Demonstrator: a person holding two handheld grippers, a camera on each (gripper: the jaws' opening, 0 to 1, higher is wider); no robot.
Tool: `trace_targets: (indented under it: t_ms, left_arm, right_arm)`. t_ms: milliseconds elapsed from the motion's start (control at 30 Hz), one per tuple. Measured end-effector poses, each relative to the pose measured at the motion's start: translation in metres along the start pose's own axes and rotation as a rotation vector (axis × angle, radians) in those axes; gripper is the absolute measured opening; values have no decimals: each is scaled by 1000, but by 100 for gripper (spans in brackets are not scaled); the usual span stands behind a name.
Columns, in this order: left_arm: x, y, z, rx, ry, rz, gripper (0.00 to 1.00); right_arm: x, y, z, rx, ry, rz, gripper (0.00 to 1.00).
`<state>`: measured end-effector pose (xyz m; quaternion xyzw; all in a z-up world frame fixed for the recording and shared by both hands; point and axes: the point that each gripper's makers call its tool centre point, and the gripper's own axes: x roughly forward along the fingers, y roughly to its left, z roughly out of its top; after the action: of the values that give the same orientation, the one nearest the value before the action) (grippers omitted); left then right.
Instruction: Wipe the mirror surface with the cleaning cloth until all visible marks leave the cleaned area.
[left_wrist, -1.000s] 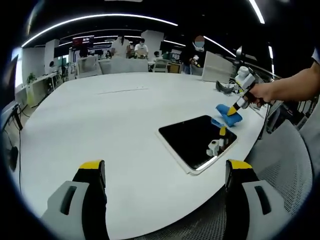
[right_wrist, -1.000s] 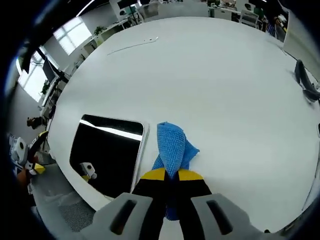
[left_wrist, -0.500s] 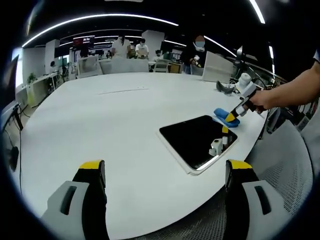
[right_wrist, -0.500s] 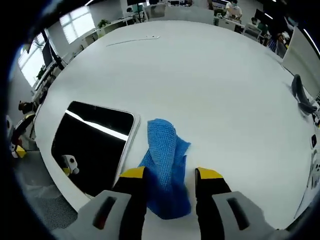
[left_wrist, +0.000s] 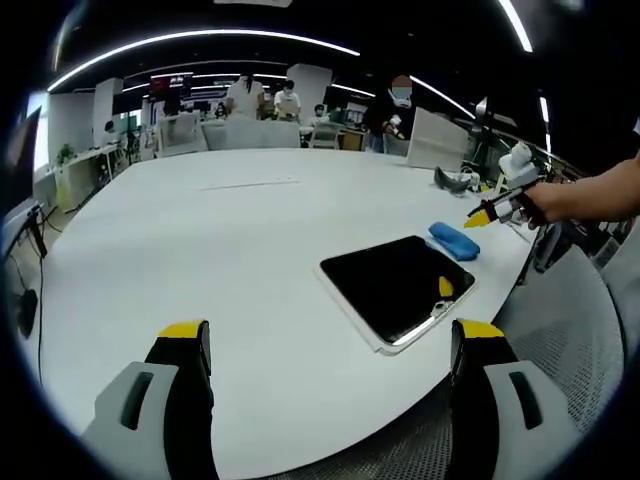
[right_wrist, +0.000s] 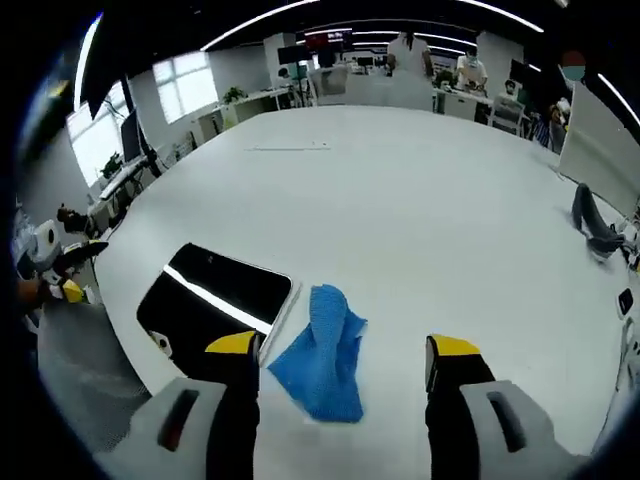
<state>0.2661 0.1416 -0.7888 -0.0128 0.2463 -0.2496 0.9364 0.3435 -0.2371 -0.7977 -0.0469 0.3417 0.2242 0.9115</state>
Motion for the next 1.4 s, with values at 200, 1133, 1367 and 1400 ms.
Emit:
trace_targets:
  t_ms: [200,1133,1367,1400]
  left_arm:
    - [0,-1,0,7,-5,-9,99]
    - [0,-10,-2,31,14,-46,99]
    - [-1,-9,-1,31,9,-39,99]
    - [-1,-8,0,33,8,-36,99]
  right_arm:
    - [-38,4,-19,-33,-48,10,88]
    - [-57,-2,-70,26,-38,21,99]
    - [-54,-7,-68,26,-41,22,99]
    - [-54,-7,-67,25,-42,25,99]
